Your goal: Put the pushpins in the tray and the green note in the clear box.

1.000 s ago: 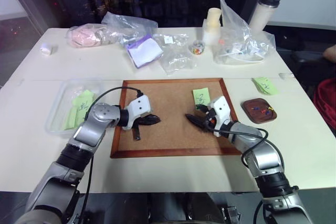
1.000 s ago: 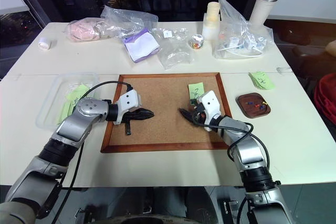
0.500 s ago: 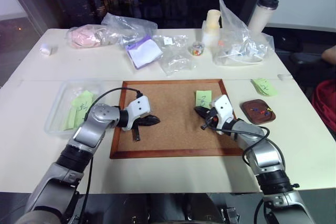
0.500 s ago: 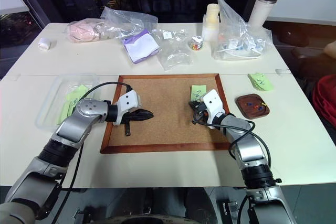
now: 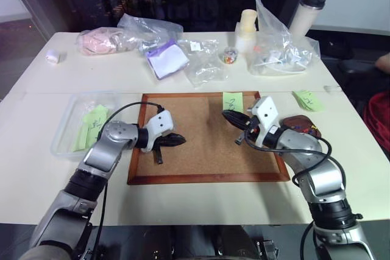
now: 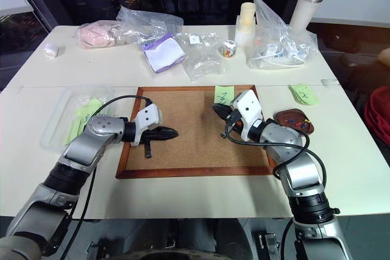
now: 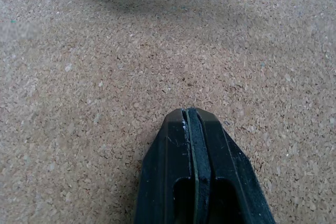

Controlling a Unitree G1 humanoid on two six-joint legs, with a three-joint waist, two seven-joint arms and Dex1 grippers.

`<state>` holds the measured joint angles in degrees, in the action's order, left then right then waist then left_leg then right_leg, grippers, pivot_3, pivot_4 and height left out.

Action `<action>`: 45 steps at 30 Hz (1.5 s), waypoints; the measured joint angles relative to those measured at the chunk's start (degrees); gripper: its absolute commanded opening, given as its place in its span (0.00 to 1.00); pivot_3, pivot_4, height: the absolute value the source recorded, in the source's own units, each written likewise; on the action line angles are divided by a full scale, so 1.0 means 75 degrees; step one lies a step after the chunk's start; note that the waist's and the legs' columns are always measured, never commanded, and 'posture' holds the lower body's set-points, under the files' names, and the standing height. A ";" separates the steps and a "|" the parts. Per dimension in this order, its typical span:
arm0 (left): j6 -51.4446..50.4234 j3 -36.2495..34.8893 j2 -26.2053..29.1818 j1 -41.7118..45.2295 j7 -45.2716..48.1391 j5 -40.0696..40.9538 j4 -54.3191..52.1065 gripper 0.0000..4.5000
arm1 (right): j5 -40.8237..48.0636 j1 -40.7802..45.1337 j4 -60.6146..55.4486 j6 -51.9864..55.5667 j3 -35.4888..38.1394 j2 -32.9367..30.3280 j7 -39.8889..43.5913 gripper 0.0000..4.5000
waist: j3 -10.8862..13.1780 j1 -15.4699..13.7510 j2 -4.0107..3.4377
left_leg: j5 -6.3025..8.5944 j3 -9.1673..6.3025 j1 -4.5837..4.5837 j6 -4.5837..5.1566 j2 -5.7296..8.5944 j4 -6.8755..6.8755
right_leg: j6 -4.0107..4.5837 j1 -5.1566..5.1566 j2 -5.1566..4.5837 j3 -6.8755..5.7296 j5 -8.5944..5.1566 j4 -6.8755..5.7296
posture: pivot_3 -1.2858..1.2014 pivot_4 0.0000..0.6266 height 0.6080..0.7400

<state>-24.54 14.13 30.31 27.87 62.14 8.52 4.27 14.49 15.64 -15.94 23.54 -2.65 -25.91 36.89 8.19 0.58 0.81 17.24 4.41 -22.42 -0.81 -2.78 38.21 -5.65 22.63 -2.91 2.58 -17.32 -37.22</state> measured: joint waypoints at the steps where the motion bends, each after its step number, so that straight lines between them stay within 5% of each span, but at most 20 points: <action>1: -0.0393 -0.0158 -0.0049 0.0022 0.0026 0.0273 0.0000 0.00 | 0.0007 0.0000 -0.0032 0.0021 -0.0001 -0.0017 0.0007 0.01 | 0.0006 0.0002 0.0004 | 0.0000 0.0000 -0.0005 0.0000 0.0000 0.0000 | 0.0000 0.0005 0.0001 0.0000 0.0000 -0.0001 | 0.52 0.24 0.95; 3: -0.1134 -0.0442 -0.0123 0.0201 0.0073 0.0826 0.0020 0.00 | 0.0024 -0.0011 -0.0117 0.0066 -0.0010 -0.0080 0.0033 0.01 | 0.0036 0.0006 0.0020 | -0.0001 -0.0001 -0.0022 0.0000 0.0000 0.0002 | -0.0002 0.0021 0.0003 -0.0001 0.0001 -0.0004 | 0.52 0.24 0.95; 12: -0.2488 -0.2080 -0.0389 0.2456 0.0026 0.2487 0.1037 0.98 | 0.0037 0.0002 -0.0335 0.0138 -0.0038 -0.0394 0.0292 0.00 | 0.0081 0.0020 0.0051 | -0.0009 -0.0003 -0.0123 -0.0013 -0.0001 0.0013 | -0.0014 0.0121 0.0015 -0.0003 0.0009 -0.0003 | 0.52 0.24 0.95; 13: -0.2603 -0.2076 -0.0547 0.2568 0.0033 0.2575 0.1356 0.99 | 0.0035 0.0029 -0.0334 0.0136 -0.0048 -0.0421 0.0323 0.00 | 0.0083 0.0016 0.0051 | -0.0010 -0.0002 -0.0123 -0.0014 0.0000 0.0013 | -0.0014 0.0121 0.0015 -0.0004 0.0009 -0.0005 | 0.52 0.24 0.95; 22: -0.4369 -0.2364 -0.1980 0.3945 -0.0265 0.3256 0.4011 0.99 | 0.0025 0.0280 -0.0551 0.0122 -0.0177 -0.0521 0.0429 0.00 | 0.0093 0.0017 0.0058 | -0.0011 -0.0005 -0.0129 -0.0017 0.0005 0.0016 | -0.0016 0.0125 0.0021 -0.0005 0.0009 -0.0005 | 0.52 0.24 0.95; 35: -0.3585 -0.2793 -0.3343 0.4833 -0.0423 0.3253 0.6543 0.99 | -0.0039 0.0224 -0.1032 0.0211 -0.0229 -0.0548 0.0304 0.00 | 0.0095 0.0014 0.0059 | -0.0041 0.0001 -0.0129 -0.0069 0.0005 0.0014 | -0.0015 0.0130 0.0027 -0.0006 0.0010 -0.0013 | 0.52 0.24 0.95; 38: -0.3345 -0.2847 -0.3536 0.4839 -0.0346 0.3186 0.6891 0.81 | -0.0064 0.0214 -0.1108 0.0262 -0.0230 -0.0550 0.0244 0.00 | 0.0096 0.0024 0.0059 | -0.0049 0.0002 -0.0129 -0.0082 0.0005 0.0014 | -0.0015 0.0131 0.0028 -0.0006 0.0010 -0.0015 | 0.52 0.24 0.95; 45: -0.3333 -0.2978 -0.3536 0.4839 -0.0165 0.3144 0.6988 0.01 | -0.0114 0.0116 -0.1172 0.0264 -0.0236 -0.0545 0.0143 0.00 | 0.0095 0.0020 0.0059 | -0.0049 0.0002 -0.0129 -0.0083 0.0005 0.0014 | -0.0015 0.0131 0.0029 -0.0006 0.0010 -0.0016 | 0.52 0.24 0.95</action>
<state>-49.54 -8.21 3.79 64.16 60.90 32.10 56.68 13.63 16.52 -24.73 25.53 -4.42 -30.00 37.96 8.91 0.73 1.25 16.88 4.42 -23.39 -1.43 -2.74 38.31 -5.76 23.61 -2.70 2.53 -17.25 -37.34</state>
